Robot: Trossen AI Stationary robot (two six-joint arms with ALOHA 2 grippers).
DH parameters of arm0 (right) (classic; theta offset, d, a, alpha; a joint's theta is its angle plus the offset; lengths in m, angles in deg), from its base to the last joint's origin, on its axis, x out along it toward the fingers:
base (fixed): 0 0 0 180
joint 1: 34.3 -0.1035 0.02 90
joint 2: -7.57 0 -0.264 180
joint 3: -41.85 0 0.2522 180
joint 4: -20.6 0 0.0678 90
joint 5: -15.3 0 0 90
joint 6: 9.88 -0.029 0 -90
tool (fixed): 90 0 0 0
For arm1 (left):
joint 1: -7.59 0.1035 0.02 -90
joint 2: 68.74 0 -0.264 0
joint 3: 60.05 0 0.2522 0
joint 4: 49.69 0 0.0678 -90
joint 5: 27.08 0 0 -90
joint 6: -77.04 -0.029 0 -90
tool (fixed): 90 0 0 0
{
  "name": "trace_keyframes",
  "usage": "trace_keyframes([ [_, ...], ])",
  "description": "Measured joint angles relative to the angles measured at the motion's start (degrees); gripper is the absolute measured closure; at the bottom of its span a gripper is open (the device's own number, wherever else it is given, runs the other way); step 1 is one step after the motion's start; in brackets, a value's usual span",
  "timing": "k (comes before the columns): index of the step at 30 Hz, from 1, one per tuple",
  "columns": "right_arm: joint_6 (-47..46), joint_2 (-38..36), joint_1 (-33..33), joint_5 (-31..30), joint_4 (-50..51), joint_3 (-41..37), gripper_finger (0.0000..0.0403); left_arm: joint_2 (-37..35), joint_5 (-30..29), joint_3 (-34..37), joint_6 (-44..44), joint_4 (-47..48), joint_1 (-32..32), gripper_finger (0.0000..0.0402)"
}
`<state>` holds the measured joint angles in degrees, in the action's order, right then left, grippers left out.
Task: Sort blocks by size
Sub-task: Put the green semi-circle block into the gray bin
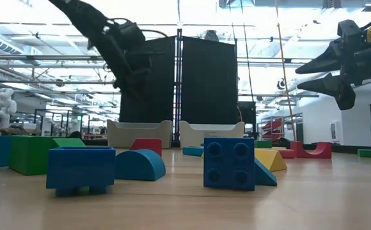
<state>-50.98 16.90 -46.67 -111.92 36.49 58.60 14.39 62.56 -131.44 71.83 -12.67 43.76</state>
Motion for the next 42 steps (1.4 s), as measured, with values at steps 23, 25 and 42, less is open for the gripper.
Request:
trace_keyframes([
  [23, -0.3, 1.0, 0.0, 0.0, 0.0, 0.0, 0.0209, -11.3, -12.2, 7.8, 71.1, 32.2, -39.7, 0.0096],
  [25, -0.3, 1.0, 0.0, 0.0, 0.0, 0.0, 0.0209, -9.6, -12.4, 7.8, 75.5, 32.2, -42.8, 0.0096],
  [42, -0.4, 0.9, 0.0, 0.0, 0.0, 0.0, 0.0209, 1.1, -6.5, 7.8, 92.2, 30.2, -56.8, 0.0096],
])
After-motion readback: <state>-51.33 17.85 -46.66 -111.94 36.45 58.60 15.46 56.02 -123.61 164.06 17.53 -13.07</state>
